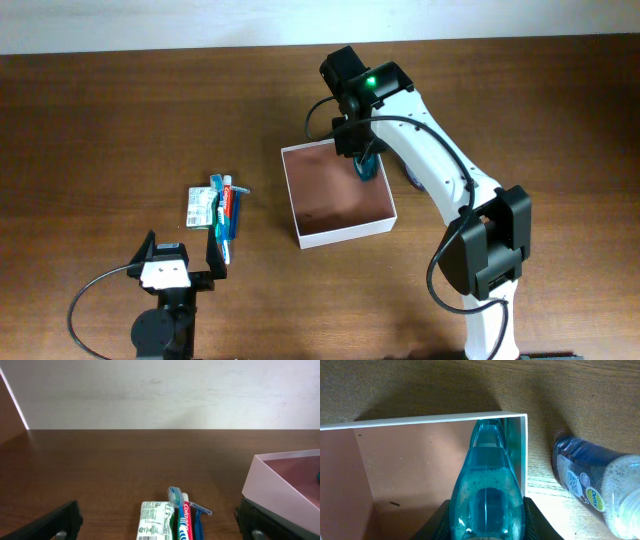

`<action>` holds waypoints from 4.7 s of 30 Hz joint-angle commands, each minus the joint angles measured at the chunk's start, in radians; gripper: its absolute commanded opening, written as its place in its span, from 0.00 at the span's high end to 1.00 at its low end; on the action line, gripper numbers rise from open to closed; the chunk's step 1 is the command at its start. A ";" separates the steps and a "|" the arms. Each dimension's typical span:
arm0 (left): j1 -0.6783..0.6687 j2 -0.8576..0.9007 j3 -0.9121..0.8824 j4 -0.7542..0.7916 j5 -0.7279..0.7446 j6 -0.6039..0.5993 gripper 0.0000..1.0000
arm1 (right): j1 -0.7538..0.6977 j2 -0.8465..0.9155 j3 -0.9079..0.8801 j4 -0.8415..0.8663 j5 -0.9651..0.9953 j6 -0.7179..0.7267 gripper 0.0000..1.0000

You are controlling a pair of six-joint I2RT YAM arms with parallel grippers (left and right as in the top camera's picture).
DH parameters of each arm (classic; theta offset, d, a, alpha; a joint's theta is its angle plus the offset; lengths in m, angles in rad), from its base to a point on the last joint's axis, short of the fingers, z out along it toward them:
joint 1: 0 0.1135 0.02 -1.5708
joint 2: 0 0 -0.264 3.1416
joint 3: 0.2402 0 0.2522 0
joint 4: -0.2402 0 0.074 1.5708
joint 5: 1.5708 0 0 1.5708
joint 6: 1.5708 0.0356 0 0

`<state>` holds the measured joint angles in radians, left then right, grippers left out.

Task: Pack container
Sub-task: 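Lower the Listerine bottle upright into the box's back corner, then open the right gripper and raise it away from the box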

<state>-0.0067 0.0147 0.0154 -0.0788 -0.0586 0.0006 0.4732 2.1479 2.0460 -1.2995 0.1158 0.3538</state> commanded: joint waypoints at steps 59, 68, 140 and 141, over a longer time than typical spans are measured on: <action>0.004 -0.008 -0.006 0.000 0.011 0.015 0.01 | 0.003 0.006 0.023 -0.026 -0.045 -0.010 0.70; 0.004 -0.008 -0.006 0.000 0.011 0.015 0.00 | -0.018 0.006 0.023 -0.019 0.005 -0.010 0.70; 0.004 -0.008 -0.006 0.000 0.011 0.015 0.01 | -0.409 0.006 0.396 -0.319 -0.095 -0.242 0.35; 0.004 -0.008 -0.006 0.000 0.011 0.015 0.01 | -0.407 0.006 0.389 -0.325 -0.106 -0.264 0.35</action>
<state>-0.0071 0.0147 0.0154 -0.0788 -0.0586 0.0010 0.0589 2.1502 2.4386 -1.6131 0.0467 0.1295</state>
